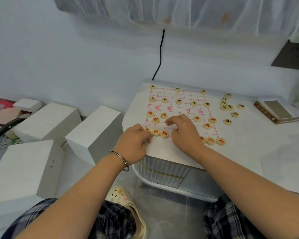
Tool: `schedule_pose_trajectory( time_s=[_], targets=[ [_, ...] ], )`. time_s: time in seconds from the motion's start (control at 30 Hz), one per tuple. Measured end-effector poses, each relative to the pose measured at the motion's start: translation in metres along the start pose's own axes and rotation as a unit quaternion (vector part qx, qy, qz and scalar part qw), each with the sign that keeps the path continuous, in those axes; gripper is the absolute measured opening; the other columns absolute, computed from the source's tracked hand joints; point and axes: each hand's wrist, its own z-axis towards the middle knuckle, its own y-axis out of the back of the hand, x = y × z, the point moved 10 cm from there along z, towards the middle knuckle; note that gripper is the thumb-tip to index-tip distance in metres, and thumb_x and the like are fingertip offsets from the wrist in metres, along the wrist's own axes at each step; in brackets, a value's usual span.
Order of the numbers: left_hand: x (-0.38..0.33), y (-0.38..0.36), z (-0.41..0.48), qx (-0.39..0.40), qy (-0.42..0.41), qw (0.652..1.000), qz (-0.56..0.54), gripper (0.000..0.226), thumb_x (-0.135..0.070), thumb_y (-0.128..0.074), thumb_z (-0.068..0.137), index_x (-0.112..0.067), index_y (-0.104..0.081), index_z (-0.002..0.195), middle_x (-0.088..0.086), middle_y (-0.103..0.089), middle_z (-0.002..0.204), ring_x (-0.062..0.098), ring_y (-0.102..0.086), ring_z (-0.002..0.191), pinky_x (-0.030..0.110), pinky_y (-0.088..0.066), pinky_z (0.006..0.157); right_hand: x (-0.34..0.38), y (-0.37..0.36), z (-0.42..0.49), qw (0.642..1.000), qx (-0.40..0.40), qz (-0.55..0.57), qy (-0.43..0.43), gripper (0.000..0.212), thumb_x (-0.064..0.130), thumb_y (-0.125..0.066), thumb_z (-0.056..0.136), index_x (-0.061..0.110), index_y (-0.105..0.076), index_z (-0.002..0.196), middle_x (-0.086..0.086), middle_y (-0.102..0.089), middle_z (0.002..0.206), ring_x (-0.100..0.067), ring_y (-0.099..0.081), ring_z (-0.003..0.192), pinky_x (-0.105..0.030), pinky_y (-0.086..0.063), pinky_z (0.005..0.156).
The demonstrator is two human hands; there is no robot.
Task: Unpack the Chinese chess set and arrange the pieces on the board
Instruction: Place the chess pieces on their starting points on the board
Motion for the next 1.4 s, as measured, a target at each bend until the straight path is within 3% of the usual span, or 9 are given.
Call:
schedule_pose_trajectory(
  time_s=[0.4, 0.83, 1.07, 1.17, 1.4],
  targets=[
    [-0.004, -0.001, 0.001, 0.013, 0.003, 1.000, 0.026, 0.027, -0.006, -0.046, 0.080, -0.016, -0.064, 0.098, 0.005, -0.051, 0.098, 0.023, -0.052, 0.086, 0.031, -0.047, 0.073, 0.000, -0.005, -0.001, 1.000, 0.015, 0.000, -0.003, 0.046, -0.007, -0.045, 0.081, 0.016, -0.060, 0.118, -0.002, -0.054, 0.115, -0.018, -0.049, 0.111, -0.033, -0.043, 0.098],
    [-0.017, 0.002, 0.002, -0.007, -0.033, 0.998, 0.044, 0.025, -0.003, -0.048, 0.076, -0.011, -0.067, 0.090, 0.009, -0.054, 0.092, 0.027, -0.053, 0.081, 0.033, -0.047, 0.067, 0.002, -0.005, -0.002, 1.000, 0.018, -0.006, 0.006, 0.045, -0.006, -0.045, 0.083, 0.015, -0.059, 0.120, -0.002, -0.055, 0.116, -0.019, -0.050, 0.111, -0.031, -0.042, 0.098],
    [-0.029, 0.013, 0.016, -0.037, -0.051, 0.995, 0.071, 0.023, -0.005, -0.049, 0.077, -0.010, -0.070, 0.085, 0.011, -0.056, 0.084, 0.028, -0.053, 0.074, 0.028, -0.041, 0.059, -0.006, 0.009, 0.004, 1.000, -0.006, -0.012, 0.000, 0.045, -0.006, -0.042, 0.084, 0.015, -0.060, 0.119, -0.004, -0.056, 0.118, -0.018, -0.049, 0.112, -0.025, -0.038, 0.095],
    [-0.041, 0.018, 0.030, -0.052, -0.054, 0.995, 0.058, 0.022, -0.005, -0.050, 0.071, -0.011, -0.070, 0.078, 0.011, -0.056, 0.077, 0.029, -0.053, 0.064, 0.020, -0.028, 0.049, -0.016, 0.022, 0.008, 0.999, -0.028, -0.011, -0.010, 0.046, -0.008, -0.042, 0.082, 0.014, -0.061, 0.118, -0.005, -0.057, 0.117, -0.019, -0.050, 0.112, -0.025, -0.039, 0.095],
    [-0.087, 0.012, 0.073, -0.039, -0.068, 0.995, 0.059, 0.028, -0.008, -0.043, 0.086, -0.016, -0.066, 0.100, 0.006, -0.056, 0.097, 0.022, -0.054, 0.082, 0.025, -0.038, 0.066, -0.047, 0.055, 0.017, 0.996, -0.071, 0.008, -0.049, 0.046, -0.010, -0.040, 0.082, 0.014, -0.063, 0.115, -0.005, -0.056, 0.120, -0.017, -0.049, 0.116, -0.019, -0.036, 0.094]
  ],
)
